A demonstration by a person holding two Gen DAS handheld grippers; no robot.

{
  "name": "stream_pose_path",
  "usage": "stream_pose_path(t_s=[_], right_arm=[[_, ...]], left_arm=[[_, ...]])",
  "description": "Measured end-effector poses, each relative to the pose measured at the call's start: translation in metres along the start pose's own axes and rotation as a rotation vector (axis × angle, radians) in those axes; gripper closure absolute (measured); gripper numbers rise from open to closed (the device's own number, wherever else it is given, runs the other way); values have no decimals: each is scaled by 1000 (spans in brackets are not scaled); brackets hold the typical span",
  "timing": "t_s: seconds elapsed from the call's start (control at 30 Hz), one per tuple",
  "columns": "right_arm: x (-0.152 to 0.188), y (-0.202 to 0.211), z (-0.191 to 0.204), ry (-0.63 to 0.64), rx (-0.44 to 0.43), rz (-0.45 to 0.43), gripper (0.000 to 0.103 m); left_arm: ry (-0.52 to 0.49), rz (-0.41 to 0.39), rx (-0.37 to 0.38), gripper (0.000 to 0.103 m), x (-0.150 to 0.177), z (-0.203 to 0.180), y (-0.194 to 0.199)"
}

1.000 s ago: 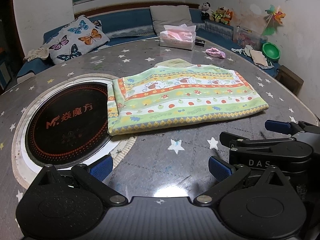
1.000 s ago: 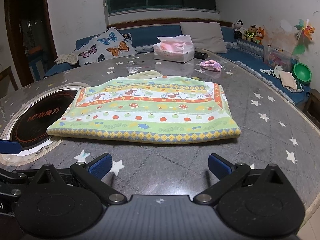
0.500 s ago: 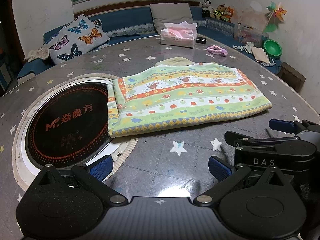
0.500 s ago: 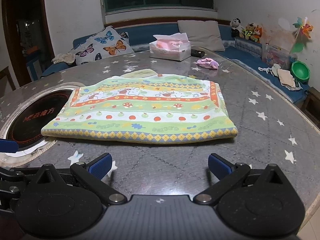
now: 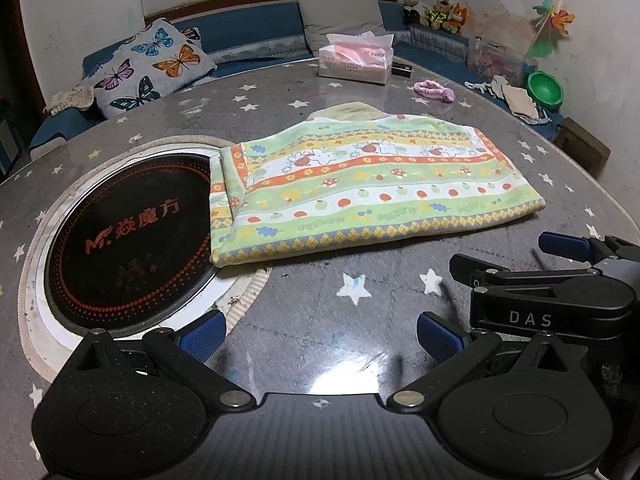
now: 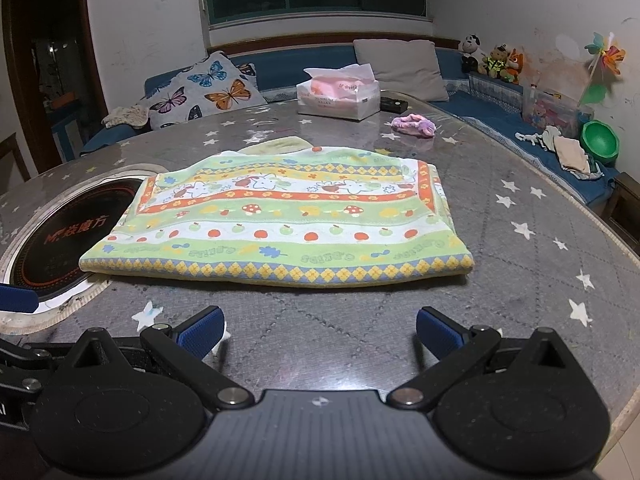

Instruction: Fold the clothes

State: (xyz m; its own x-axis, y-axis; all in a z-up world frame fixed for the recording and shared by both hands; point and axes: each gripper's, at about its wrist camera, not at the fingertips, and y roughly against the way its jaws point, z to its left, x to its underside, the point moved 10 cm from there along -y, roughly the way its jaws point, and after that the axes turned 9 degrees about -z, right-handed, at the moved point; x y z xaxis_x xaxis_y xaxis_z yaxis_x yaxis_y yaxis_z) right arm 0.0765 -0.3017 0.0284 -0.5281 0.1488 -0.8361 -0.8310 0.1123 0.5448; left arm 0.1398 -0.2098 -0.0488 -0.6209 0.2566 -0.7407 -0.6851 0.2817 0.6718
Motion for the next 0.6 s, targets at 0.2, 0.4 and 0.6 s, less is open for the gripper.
stream_pose_path(t_s=[0.2,0.4,0.6], right_arm=[[0,-1,-1,-1,2,3,0],[1,-2,0,-2,0,4,0],[1,-1,1,-2,-1,4,0]], left_arm=[[2,11,0,0,1,0,-1],[3,14,0,0,1,0,-3],[6,20,-5,0,2,1,-4]])
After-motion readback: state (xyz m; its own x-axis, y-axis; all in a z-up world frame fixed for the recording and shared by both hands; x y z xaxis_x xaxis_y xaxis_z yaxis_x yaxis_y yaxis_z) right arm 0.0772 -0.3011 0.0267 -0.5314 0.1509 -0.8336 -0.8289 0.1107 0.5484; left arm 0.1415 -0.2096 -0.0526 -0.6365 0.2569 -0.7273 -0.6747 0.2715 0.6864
